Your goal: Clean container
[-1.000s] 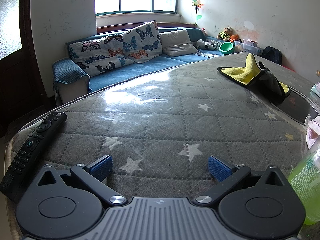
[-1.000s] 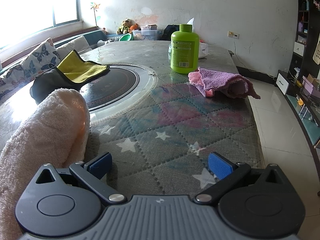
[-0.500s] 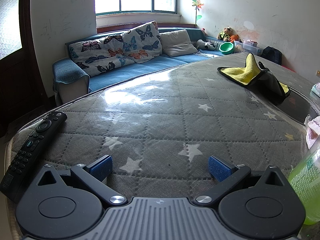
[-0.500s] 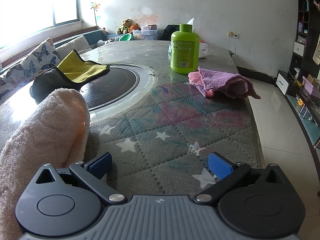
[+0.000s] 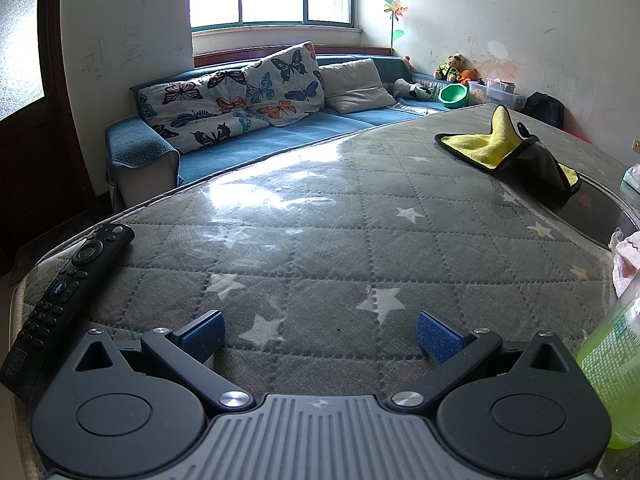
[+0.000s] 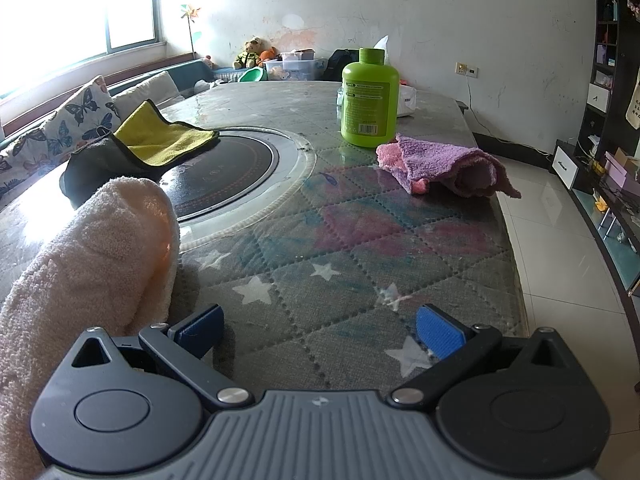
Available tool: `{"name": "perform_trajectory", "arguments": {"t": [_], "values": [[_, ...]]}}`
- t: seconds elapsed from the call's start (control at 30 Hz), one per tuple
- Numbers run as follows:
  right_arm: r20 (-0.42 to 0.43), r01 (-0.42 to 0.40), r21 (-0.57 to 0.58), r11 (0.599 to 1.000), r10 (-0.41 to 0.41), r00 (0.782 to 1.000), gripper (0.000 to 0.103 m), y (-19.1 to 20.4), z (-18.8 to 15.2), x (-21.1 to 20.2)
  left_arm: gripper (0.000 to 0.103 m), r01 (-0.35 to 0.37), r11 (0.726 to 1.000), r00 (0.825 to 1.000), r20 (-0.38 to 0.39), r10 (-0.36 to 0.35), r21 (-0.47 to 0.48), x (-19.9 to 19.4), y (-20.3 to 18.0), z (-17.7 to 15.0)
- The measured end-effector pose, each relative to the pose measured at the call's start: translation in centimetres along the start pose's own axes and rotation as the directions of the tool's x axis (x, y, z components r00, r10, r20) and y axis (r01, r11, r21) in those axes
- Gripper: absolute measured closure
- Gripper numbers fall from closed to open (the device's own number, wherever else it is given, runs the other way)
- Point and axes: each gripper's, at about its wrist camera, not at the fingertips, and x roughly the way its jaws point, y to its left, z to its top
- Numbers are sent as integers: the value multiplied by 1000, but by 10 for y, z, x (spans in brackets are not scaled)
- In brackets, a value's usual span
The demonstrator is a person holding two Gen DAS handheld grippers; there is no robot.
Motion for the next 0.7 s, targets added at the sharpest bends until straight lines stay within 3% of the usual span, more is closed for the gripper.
{"name": "perform_trajectory", "arguments": {"t": [0.7], "values": [[0,-1,2,1000,1,1000,0,2,0,1,0,-1,1000,1000,0,1,2,1,4,0]]}}
